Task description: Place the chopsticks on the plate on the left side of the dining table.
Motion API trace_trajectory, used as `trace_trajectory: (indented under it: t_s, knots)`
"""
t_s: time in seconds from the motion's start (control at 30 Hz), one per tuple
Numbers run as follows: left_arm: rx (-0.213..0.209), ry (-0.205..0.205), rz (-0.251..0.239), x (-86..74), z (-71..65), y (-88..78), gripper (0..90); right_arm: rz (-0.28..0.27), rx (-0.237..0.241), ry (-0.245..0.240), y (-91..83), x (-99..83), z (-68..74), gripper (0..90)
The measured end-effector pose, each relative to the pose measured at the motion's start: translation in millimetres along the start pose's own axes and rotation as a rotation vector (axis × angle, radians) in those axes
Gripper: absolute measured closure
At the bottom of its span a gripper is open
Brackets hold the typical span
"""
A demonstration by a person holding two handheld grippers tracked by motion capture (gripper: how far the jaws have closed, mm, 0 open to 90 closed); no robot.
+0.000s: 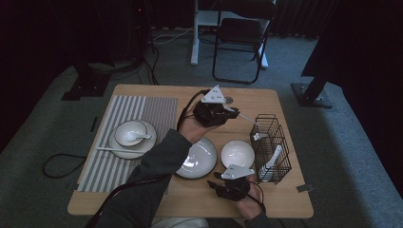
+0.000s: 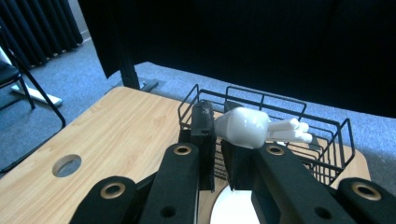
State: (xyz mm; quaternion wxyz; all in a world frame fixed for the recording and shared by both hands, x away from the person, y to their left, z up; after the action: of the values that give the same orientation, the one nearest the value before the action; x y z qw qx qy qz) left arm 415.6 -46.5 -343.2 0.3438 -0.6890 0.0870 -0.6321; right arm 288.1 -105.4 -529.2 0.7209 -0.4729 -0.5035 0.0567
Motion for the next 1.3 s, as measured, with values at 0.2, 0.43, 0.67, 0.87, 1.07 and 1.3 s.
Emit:
trace_trajectory:
  t_s: [0.2,0.43,0.67,0.87,1.07,1.3]
  knots:
    - [0.005,-0.007,-0.012,-2.6,4.8,-13.1,84.0,-0.001,0.001,0.002,-0.5,0.9,-0.2,57.8]
    - [0.012,-0.014,-0.026,-9.7,9.4,-26.2,84.0,-0.002,-0.002,-0.005,-0.9,1.7,-0.5,57.5]
    - [0.011,-0.036,-0.054,-17.9,13.7,-41.6,84.1,-0.003,-0.007,-0.005,-2.7,1.9,-1.7,57.4]
    - [0.023,-0.035,-0.053,-26.2,16.1,-51.1,84.0,-0.004,-0.011,-0.011,-4.0,4.1,-2.7,57.4]
    - [0.029,-0.045,-0.054,-33.6,18.1,-57.8,84.0,-0.009,-0.017,-0.026,-6.7,7.9,-3.1,57.3]
    - [0.037,-0.045,-0.058,-40.7,19.2,-66.5,84.1,-0.009,-0.027,-0.036,-9.2,10.8,-5.8,57.3]
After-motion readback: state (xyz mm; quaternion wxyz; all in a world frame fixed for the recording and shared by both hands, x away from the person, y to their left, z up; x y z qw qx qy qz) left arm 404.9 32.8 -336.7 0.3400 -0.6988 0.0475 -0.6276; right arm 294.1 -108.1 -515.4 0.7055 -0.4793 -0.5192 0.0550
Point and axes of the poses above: each handheld gripper's, and its own axes: y roughly forward along the jaws, x roughly out of its top, z roughly to its left, the point moved 6 cm from there along y, roughly forward along the jaws, and after that the axes turned 11 degrees about z, right-handed, at the moved point
